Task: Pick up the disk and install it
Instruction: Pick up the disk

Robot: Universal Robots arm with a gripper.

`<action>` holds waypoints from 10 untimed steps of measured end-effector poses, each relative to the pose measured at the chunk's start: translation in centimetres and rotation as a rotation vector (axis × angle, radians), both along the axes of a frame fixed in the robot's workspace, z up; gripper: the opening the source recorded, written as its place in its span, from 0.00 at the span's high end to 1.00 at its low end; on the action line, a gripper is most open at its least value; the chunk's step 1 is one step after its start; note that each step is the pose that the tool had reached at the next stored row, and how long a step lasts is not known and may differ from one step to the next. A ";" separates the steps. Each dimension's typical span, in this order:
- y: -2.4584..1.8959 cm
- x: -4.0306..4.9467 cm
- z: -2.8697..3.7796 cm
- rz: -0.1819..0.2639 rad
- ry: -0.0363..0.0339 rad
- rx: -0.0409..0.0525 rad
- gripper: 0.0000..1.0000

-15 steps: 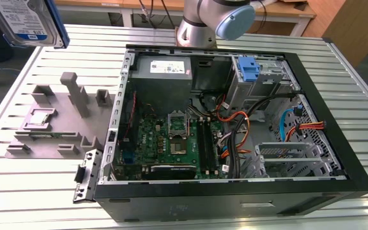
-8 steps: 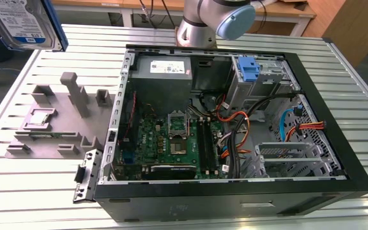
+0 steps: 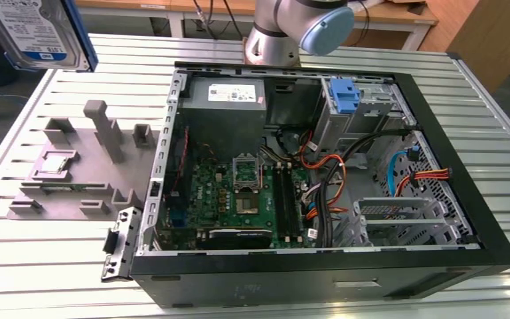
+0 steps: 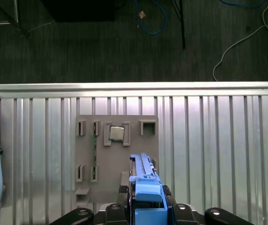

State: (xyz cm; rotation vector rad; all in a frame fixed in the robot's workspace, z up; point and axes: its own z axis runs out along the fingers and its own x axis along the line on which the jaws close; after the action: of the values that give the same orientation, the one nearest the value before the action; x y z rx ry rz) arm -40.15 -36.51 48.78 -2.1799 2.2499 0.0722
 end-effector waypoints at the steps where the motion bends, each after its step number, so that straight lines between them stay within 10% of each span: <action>1: 0.00 0.13 0.00 0.000 0.0000 0.0000 0.63; 10: 0.00 0.36 0.00 0.000 0.0001 -0.0001 0.63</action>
State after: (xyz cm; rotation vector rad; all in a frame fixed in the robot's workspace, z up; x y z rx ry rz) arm -39.79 -36.51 48.78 -2.1800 2.2500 0.0721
